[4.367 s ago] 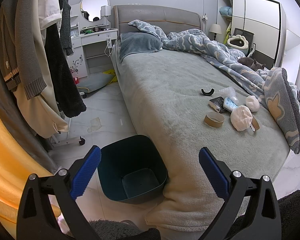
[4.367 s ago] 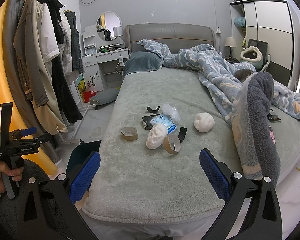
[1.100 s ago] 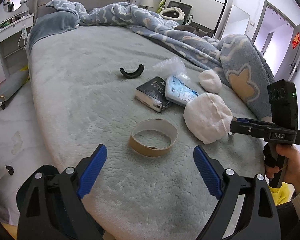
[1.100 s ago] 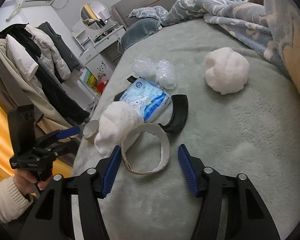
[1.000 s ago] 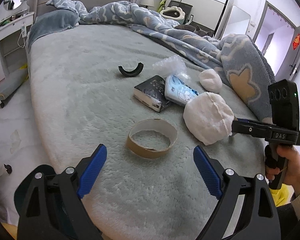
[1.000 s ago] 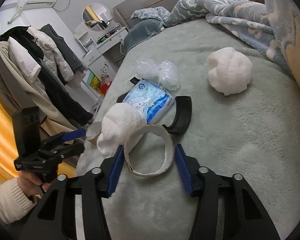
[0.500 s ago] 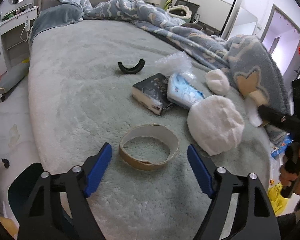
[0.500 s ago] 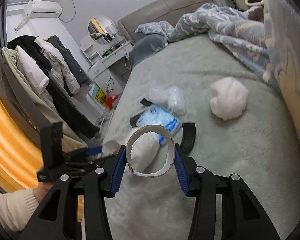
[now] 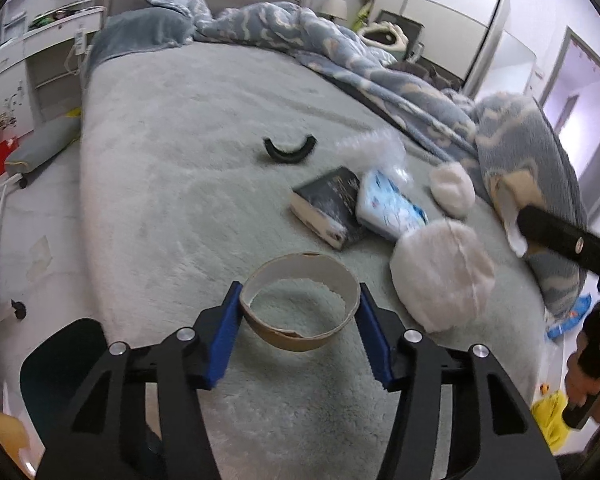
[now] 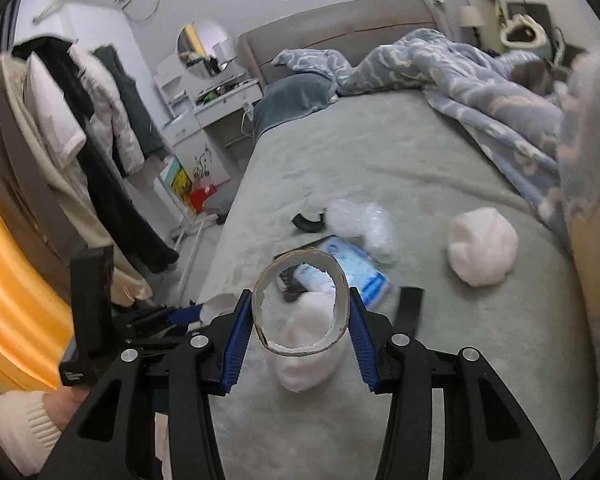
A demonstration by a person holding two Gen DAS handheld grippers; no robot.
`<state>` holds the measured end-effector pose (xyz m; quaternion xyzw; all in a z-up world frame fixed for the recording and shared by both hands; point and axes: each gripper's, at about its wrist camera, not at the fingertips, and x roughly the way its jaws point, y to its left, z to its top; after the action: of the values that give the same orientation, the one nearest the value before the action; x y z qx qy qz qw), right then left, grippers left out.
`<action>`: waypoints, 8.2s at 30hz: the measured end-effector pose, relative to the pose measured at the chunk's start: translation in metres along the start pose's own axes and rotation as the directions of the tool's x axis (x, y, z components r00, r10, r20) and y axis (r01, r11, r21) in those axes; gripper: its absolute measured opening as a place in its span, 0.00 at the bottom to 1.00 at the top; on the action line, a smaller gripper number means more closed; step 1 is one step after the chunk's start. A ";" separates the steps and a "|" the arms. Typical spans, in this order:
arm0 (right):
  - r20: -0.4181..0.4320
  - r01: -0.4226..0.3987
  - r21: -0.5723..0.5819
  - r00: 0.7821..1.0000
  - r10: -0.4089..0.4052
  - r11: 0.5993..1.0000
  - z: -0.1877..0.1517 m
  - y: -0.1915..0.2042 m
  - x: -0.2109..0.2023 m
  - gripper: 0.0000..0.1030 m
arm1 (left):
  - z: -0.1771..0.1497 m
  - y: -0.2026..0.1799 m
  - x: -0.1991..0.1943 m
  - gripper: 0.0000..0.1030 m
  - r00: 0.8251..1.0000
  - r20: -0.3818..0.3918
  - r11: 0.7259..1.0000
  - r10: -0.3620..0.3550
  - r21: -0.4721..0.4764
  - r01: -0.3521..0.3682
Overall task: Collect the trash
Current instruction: 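Close the left tool on the rim of the tape roll core and lift, then carry the tape roll core over the green bin and open the left tool, then move the left tool back over the bed toward the white tissue ball, then close the left tool on the white tissue ball and lift it, then carry the tissue ball over the green bin and open the left tool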
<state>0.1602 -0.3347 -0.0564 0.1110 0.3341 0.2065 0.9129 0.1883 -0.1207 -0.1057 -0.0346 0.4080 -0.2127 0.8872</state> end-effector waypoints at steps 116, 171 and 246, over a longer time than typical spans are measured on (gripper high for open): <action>-0.249 -0.115 -0.314 0.968 0.035 0.943 -0.024 0.207 0.161 0.86 | 0.027 0.159 -0.188 0.91 0.913 0.375 0.982 0.163 -0.151 -0.113; 0.020 0.230 -0.029 0.973 -0.229 0.973 0.065 -0.058 0.043 0.89 | 0.027 -0.047 -0.002 0.93 0.966 0.042 0.953 -0.255 0.180 0.244; -0.073 0.294 -0.028 0.953 -0.295 0.955 0.042 -0.013 0.044 0.51 | 0.011 -0.034 -0.057 0.39 0.970 0.101 0.964 -0.222 0.174 0.203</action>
<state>0.2222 -0.3290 -0.0541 0.0445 0.3799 0.0750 0.9209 0.1518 -0.1298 -0.0494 -0.0185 0.3295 -0.3368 0.8819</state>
